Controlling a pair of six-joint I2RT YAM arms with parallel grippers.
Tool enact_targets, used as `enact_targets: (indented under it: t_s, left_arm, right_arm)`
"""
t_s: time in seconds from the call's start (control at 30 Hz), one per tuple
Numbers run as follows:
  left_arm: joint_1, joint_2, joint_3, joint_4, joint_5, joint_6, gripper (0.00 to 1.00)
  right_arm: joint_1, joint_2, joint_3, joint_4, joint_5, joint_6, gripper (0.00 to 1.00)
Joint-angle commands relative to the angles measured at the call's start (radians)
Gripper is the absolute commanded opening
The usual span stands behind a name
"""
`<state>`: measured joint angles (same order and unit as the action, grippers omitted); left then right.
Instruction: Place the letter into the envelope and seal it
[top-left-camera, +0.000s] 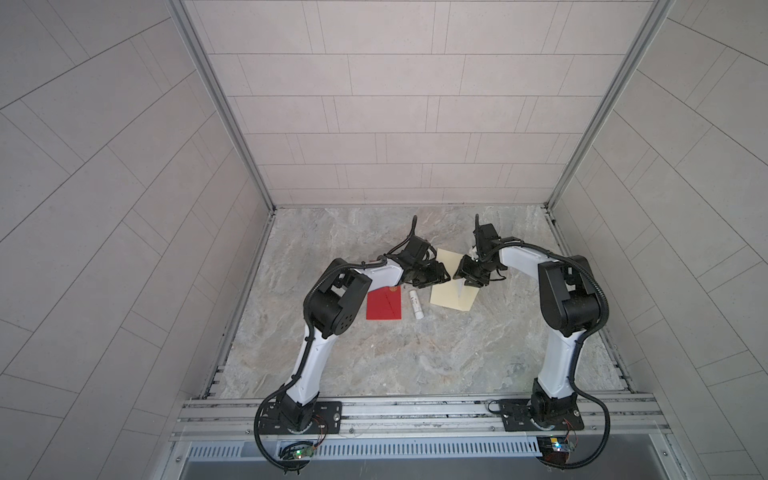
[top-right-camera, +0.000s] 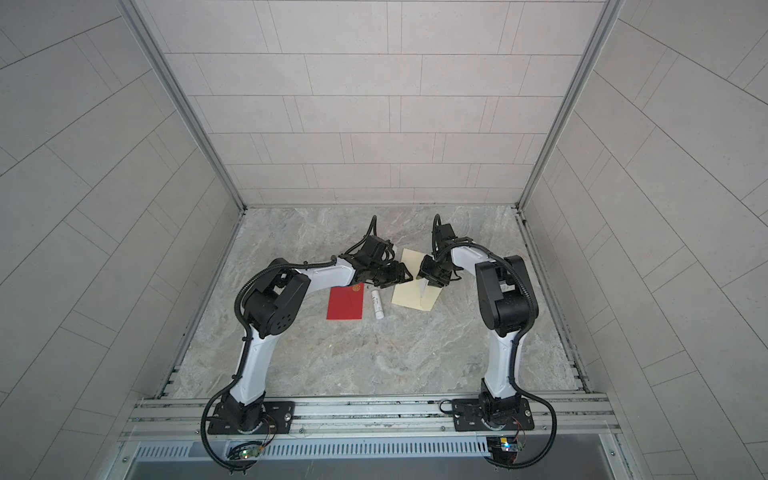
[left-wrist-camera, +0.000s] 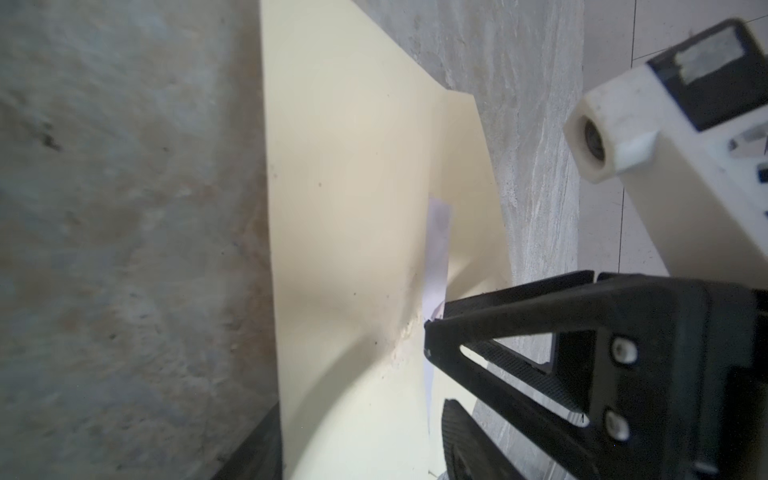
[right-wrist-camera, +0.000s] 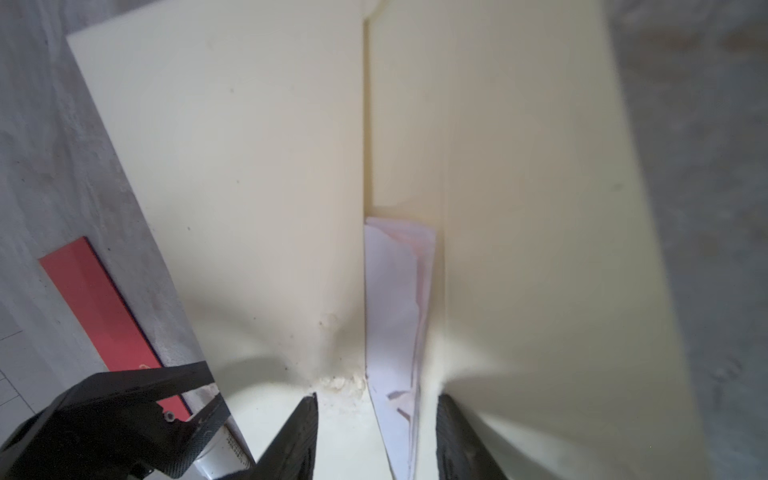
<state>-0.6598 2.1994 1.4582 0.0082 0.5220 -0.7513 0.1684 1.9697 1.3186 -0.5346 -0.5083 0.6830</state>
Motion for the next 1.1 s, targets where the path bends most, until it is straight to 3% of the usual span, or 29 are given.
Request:
enact_targets:
  t_s: [0.0,0.3,0.47,0.63,0.77,0.87,0.93,1.07]
  left_arm:
    - [-0.016,0.034,-0.044,-0.101,-0.005,-0.025,0.62]
    - [-0.017,0.056,-0.024,-0.072,0.017,-0.043,0.62]
    - [-0.017,0.065,-0.029,-0.037,0.047,-0.056,0.62]
    - [-0.011,0.039,-0.061,-0.025,0.039,-0.057,0.64]
    - [0.018,-0.013,-0.123,-0.011,0.014,-0.071,0.72]
    - [0.038,-0.052,-0.156,-0.038,0.000,-0.055,0.83]
    - [0.049,-0.073,-0.165,-0.069,-0.003,-0.040,0.84]
    - [0.055,-0.085,-0.159,-0.091,-0.019,-0.019,0.74]
  right_arm:
    - [0.001,0.037,0.007,0.041,-0.050,0.018,0.48]
    - [0.008,0.048,-0.037,0.240,-0.229,0.119,0.48]
    - [0.016,0.058,-0.050,0.281,-0.245,0.147,0.47]
    - [0.011,0.002,-0.045,0.185,-0.064,0.108,0.48]
    - [0.005,-0.029,-0.013,0.033,0.120,0.061,0.47]
    - [0.000,-0.022,-0.010,-0.002,0.131,0.037,0.47]
    - [-0.001,-0.020,-0.010,-0.005,0.126,0.027,0.47]
    - [0.000,-0.019,-0.001,-0.007,0.102,0.006,0.47]
